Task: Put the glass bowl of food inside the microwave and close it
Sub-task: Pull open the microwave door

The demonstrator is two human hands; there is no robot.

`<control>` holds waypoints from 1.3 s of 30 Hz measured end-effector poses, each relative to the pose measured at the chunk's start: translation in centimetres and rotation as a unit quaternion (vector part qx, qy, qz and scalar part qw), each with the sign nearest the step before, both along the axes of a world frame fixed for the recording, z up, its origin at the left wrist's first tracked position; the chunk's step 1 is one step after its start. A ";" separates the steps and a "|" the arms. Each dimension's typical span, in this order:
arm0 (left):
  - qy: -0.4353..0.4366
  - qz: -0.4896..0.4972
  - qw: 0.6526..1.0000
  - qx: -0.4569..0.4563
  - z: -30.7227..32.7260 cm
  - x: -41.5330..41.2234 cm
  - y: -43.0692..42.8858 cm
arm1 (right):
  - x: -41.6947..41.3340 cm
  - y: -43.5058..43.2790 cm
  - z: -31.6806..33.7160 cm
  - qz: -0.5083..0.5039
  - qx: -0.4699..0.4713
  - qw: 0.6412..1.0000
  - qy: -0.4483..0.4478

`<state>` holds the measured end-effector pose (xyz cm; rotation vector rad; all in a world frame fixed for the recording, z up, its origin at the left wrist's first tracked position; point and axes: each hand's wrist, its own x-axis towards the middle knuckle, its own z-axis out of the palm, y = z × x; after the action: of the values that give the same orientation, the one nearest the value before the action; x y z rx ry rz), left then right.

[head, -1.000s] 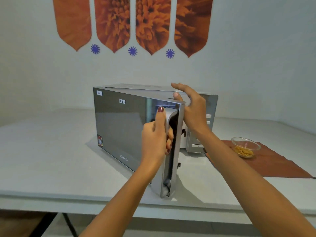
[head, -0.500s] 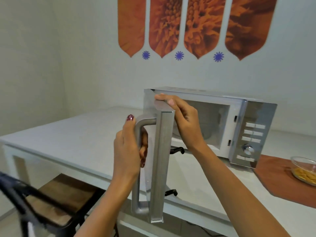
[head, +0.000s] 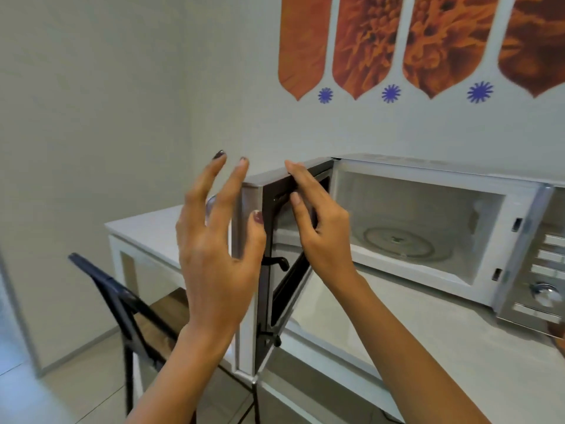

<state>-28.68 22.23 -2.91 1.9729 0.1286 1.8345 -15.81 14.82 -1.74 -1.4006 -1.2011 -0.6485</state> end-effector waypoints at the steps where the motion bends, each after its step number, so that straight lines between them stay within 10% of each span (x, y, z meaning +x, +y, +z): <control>1: 0.008 0.003 1.000 0.011 -0.2 0.0 0.3 | 0.0 0.7 -0.1 -0.003 -0.004 1.000 -0.004; 29: -0.007 0.023 0.999 -0.035 -0.2 0.4 5.6 | 0.3 6.3 -0.4 -0.032 -0.097 0.992 -0.068; 39: -0.034 0.040 0.998 0.036 0.9 0.8 2.3 | 0.0 0.9 -1.3 -0.087 0.027 0.995 -0.040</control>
<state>-27.88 24.54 -1.97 1.9784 0.1233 1.9802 -15.77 15.74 -3.04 -1.4555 -1.1229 -0.8609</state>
